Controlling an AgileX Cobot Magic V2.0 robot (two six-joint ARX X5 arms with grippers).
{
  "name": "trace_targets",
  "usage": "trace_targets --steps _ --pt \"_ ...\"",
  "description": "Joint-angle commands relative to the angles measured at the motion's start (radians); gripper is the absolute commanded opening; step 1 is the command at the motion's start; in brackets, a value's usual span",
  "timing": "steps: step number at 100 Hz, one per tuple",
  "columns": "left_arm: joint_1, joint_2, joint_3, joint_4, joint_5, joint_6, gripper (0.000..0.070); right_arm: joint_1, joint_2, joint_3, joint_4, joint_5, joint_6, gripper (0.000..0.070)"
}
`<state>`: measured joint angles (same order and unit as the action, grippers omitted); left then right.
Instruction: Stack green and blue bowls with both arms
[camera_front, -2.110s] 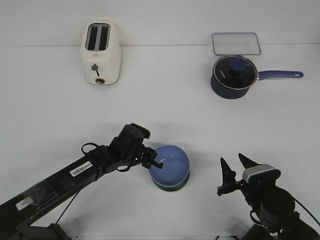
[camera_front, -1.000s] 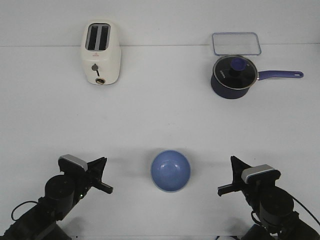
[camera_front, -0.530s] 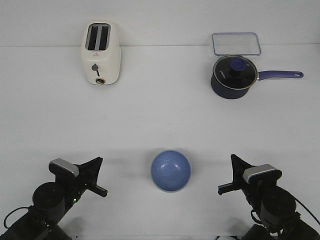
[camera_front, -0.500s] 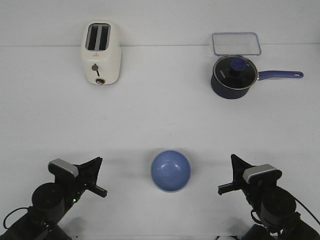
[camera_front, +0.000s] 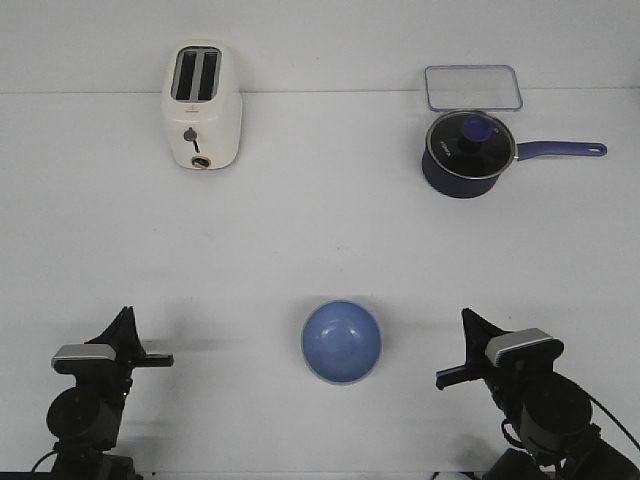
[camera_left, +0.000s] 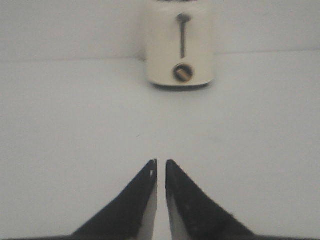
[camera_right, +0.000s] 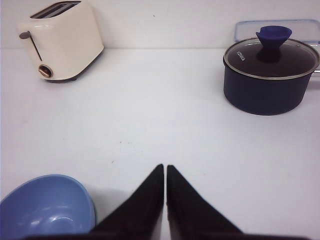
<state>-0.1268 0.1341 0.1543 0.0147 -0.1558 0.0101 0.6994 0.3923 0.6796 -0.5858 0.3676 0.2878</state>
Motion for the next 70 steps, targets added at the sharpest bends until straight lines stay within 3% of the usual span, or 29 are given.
trace_targets --steps 1,16,70 --pt "0.068 -0.033 -0.025 0.037 0.046 -0.003 0.0015 0.007 0.0 0.005 0.017 0.0 0.002 0.0011" --pt "0.139 -0.089 -0.099 0.039 0.086 0.001 0.0015 0.007 0.0 0.005 0.016 0.0 0.002 0.0011" --pt "0.107 -0.131 -0.14 0.036 0.086 -0.003 0.0015 0.007 0.0 0.005 0.017 0.0 0.002 0.0011"
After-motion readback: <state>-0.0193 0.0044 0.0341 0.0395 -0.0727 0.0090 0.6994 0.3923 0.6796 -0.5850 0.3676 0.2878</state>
